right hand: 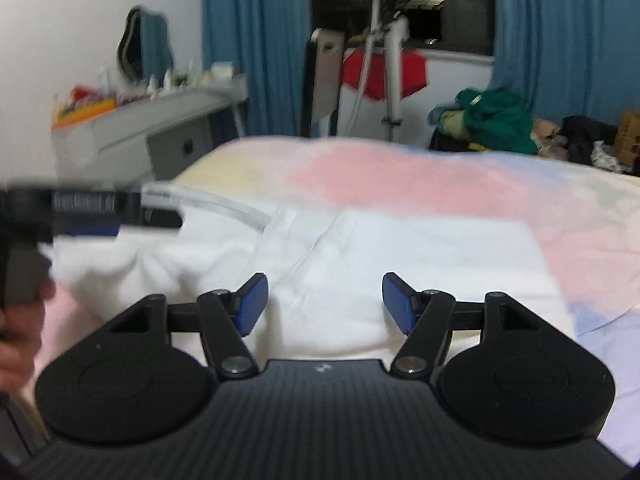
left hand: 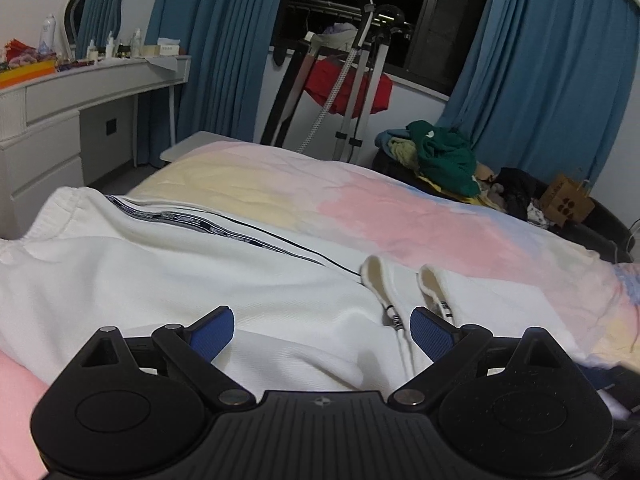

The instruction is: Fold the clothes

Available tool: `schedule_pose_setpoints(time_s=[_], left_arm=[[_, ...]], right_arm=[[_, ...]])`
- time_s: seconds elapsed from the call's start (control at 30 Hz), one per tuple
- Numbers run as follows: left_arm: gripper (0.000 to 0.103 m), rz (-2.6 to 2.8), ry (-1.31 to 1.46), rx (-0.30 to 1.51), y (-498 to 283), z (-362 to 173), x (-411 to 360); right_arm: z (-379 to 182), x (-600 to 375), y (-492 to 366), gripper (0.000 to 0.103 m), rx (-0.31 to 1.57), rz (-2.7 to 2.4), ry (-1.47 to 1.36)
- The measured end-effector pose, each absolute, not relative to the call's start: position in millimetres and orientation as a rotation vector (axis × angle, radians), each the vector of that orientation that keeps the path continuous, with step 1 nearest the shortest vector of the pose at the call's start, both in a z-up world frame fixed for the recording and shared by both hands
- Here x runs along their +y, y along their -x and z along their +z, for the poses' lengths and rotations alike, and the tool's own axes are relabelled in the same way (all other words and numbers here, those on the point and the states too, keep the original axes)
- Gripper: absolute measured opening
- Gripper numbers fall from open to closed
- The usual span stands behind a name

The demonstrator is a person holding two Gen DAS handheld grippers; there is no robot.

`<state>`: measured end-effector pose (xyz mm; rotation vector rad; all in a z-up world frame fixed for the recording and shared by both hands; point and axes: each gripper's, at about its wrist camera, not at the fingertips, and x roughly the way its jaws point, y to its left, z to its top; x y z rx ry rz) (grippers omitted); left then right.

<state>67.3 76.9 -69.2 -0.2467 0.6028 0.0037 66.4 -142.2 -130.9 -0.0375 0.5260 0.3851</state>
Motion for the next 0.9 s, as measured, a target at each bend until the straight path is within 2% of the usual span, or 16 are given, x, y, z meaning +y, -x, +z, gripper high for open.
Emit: schedule_pose_setpoints(time_s=[0.3, 0.37, 0.43, 0.5, 0.53, 0.73, 0.9], left_arm=[[0.096, -0.008, 0.236, 0.610, -67.7, -75.2, 73.1], [0.096, -0.004, 0.231, 0.613, -68.4, -75.8, 72.6], [0.096, 0.005, 0.228, 0.620, -68.5, -76.9, 72.5], [0.096, 0.008, 0.240, 0.630, -68.4, -78.5, 73.7], [0.096, 0.009, 0.249, 0.635, -68.2, -79.2, 74.5], [0.096, 0.012, 0.268, 0.637, -68.3, -79.4, 77.2], [0.096, 0.055, 0.225, 0.664, -60.3, -83.8, 79.2]], right_arm=[[-157.6, -107.7, -71.5, 0.066, 0.622, 0.395, 0.195], [-157.6, -110.5, -71.1, 0.057, 0.623, 0.383, 0.178], [-154.9, -114.5, -71.0, 0.030, 0.611, 0.379, 0.154], [-151.1, -119.1, -71.0, 0.020, 0.593, 0.377, 0.128], [-149.2, -121.4, -71.0, 0.018, 0.583, 0.376, 0.115], [-134.5, -123.9, -63.0, 0.018, 0.508, 0.396, 0.085], [-159.9, -119.8, -77.9, 0.018, 0.608, 0.393, 0.098]])
